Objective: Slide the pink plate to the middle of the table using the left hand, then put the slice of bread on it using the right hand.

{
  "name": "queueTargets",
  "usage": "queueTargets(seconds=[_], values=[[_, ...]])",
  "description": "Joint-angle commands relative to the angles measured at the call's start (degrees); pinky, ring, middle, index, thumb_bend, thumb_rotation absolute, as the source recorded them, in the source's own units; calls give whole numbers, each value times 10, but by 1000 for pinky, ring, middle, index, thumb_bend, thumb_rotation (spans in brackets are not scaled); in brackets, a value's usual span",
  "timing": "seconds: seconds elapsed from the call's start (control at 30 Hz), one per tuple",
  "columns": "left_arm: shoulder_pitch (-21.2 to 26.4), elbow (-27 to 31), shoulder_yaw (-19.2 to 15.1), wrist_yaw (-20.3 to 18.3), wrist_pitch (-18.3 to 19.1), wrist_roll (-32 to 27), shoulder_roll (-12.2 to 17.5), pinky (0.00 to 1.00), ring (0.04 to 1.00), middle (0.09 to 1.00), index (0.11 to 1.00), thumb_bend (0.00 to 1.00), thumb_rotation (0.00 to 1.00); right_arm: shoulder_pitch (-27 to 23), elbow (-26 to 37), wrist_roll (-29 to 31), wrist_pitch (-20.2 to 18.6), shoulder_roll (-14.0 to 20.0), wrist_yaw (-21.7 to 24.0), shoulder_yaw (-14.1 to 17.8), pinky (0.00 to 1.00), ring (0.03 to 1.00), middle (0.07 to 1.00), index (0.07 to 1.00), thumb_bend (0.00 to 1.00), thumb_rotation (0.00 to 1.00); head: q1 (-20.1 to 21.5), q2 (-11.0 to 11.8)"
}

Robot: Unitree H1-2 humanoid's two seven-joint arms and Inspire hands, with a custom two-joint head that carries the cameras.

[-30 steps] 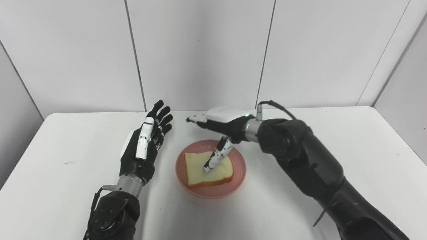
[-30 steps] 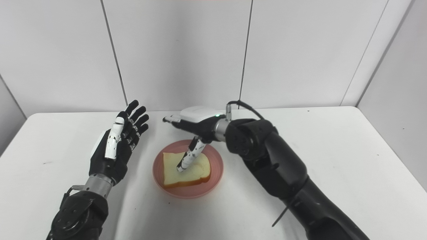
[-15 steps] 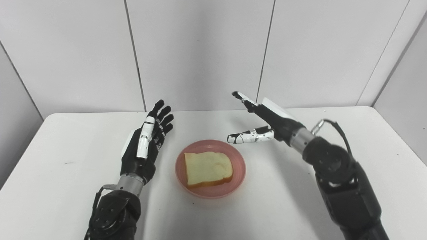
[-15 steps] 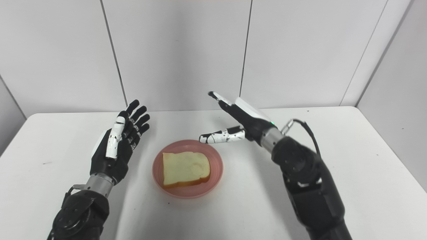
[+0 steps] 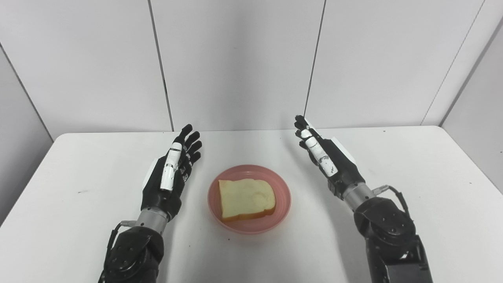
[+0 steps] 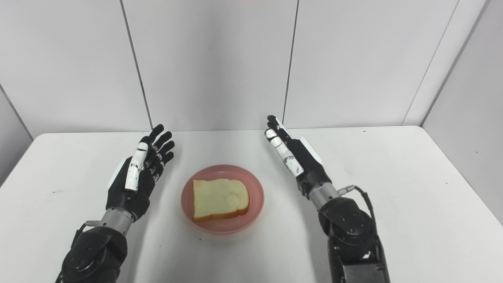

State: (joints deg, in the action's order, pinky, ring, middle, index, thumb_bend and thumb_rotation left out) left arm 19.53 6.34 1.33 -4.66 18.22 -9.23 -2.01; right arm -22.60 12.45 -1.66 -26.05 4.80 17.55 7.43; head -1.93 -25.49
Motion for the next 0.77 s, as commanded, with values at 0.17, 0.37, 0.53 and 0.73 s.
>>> queueTargets(seconds=[0.17, 0.37, 0.53, 0.73], values=[[23, -20, -7, -5, -49, 3, 4, 952, 944, 948, 935, 379, 1000, -9, 21, 68, -1, -42, -76, 34, 1000, 1000, 1000, 1000, 471, 1000, -6, 3], [30, -49, -14, -11, -70, 0, 8, 962, 945, 949, 936, 376, 1000, -5, 11, 110, -1, -54, -102, 35, 1000, 1000, 1000, 1000, 388, 1000, -14, -1], [39, -70, -22, -15, -75, -5, 14, 969, 947, 954, 943, 382, 1000, -7, -13, 110, 7, -52, -114, 19, 1000, 1000, 1000, 1000, 318, 1000, -11, -1], [38, -69, -26, -15, -71, -4, 16, 957, 943, 946, 935, 380, 1000, -4, -23, 108, 18, -46, -124, 7, 1000, 1000, 1000, 1000, 263, 1000, -9, -2]])
